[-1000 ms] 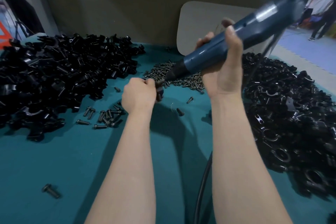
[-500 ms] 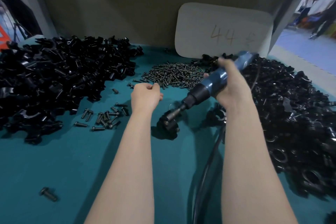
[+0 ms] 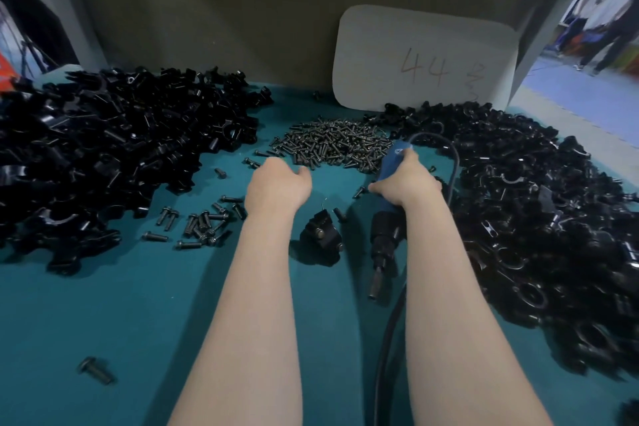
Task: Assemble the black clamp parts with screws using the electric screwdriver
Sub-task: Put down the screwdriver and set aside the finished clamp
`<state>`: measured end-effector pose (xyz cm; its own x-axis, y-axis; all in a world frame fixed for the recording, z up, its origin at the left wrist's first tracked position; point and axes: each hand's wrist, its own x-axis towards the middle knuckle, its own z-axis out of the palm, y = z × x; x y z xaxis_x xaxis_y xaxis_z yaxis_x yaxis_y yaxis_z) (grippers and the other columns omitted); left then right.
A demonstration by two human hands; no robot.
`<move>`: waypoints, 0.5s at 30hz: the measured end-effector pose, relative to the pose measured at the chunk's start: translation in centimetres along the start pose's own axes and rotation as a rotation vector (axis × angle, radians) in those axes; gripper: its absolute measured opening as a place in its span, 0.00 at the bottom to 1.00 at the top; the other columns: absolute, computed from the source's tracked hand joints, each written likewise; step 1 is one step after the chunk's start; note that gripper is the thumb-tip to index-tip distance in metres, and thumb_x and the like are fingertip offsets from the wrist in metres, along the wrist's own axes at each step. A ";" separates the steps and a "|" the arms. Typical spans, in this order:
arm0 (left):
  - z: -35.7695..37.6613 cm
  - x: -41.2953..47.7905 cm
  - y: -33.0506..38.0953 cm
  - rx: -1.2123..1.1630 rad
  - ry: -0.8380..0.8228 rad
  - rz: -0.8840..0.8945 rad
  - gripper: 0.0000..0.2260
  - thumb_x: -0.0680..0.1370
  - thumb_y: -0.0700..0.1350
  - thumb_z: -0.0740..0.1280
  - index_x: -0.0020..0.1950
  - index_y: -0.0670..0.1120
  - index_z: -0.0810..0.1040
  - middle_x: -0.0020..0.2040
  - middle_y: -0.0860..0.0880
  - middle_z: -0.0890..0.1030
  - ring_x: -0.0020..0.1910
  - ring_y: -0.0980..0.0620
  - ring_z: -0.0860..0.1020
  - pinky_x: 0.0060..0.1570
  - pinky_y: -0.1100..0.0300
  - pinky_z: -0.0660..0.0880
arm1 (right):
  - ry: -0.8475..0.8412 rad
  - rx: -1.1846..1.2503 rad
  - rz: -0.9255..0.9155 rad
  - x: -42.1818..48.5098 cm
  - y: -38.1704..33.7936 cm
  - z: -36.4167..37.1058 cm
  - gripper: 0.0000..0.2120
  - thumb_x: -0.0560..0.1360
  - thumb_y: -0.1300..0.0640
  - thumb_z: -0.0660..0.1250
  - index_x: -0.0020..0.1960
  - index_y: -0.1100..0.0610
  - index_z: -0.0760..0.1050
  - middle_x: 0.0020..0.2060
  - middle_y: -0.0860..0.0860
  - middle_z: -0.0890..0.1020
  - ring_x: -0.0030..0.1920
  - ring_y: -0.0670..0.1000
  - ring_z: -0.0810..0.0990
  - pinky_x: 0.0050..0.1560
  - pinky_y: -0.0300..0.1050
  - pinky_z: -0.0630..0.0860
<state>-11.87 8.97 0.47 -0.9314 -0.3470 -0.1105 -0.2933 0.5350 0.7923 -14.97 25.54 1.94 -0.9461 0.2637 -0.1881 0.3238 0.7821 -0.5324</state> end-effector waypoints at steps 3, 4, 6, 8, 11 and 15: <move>-1.4 -0.9 1.3 0.249 -0.228 -0.017 0.25 0.76 0.64 0.63 0.53 0.41 0.76 0.35 0.49 0.82 0.32 0.51 0.77 0.37 0.60 0.74 | -0.013 -0.043 -0.003 0.3 -0.2 0.1 0.37 0.75 0.54 0.68 0.77 0.53 0.51 0.68 0.59 0.69 0.67 0.62 0.68 0.56 0.51 0.69; -1.6 -1.3 1.6 0.301 -0.291 -0.007 0.27 0.74 0.65 0.65 0.54 0.41 0.75 0.38 0.48 0.82 0.34 0.50 0.78 0.42 0.58 0.75 | -0.009 -0.049 -0.006 0.3 -0.2 0.1 0.35 0.75 0.55 0.68 0.76 0.53 0.53 0.67 0.59 0.71 0.65 0.61 0.70 0.53 0.49 0.69; -1.6 -1.8 1.7 0.409 -0.389 0.022 0.28 0.73 0.66 0.67 0.52 0.40 0.75 0.45 0.46 0.82 0.39 0.47 0.78 0.48 0.56 0.77 | 0.012 -0.029 -0.010 0.2 -0.1 0.1 0.31 0.75 0.53 0.67 0.73 0.55 0.58 0.64 0.58 0.73 0.64 0.61 0.71 0.49 0.47 0.68; -1.5 -2.1 1.6 0.419 -0.443 0.037 0.23 0.72 0.62 0.71 0.45 0.42 0.74 0.44 0.47 0.81 0.40 0.46 0.80 0.52 0.54 0.79 | 0.024 0.011 -0.020 0.1 -0.1 0.2 0.29 0.76 0.49 0.66 0.72 0.55 0.61 0.64 0.59 0.73 0.65 0.61 0.70 0.53 0.49 0.69; -1.4 -2.1 1.5 0.413 -0.447 0.101 0.17 0.72 0.54 0.74 0.50 0.43 0.75 0.41 0.48 0.79 0.40 0.47 0.80 0.53 0.53 0.80 | 0.029 0.034 -0.038 0.0 -0.2 0.2 0.28 0.77 0.45 0.64 0.71 0.56 0.62 0.65 0.59 0.73 0.66 0.62 0.68 0.64 0.53 0.67; -1.2 -1.7 1.1 0.130 -0.400 0.204 0.11 0.73 0.48 0.74 0.52 0.47 0.77 0.42 0.49 0.78 0.40 0.50 0.78 0.48 0.57 0.78 | 0.103 0.036 -0.059 -0.5 -0.6 -0.2 0.26 0.77 0.44 0.63 0.70 0.55 0.65 0.68 0.58 0.69 0.69 0.61 0.64 0.64 0.52 0.64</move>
<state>-10.39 9.20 2.24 -0.9754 0.0857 -0.2033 -0.0966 0.6627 0.7426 -14.70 25.04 2.48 -0.9584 0.2765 -0.0706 0.2663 0.7776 -0.5696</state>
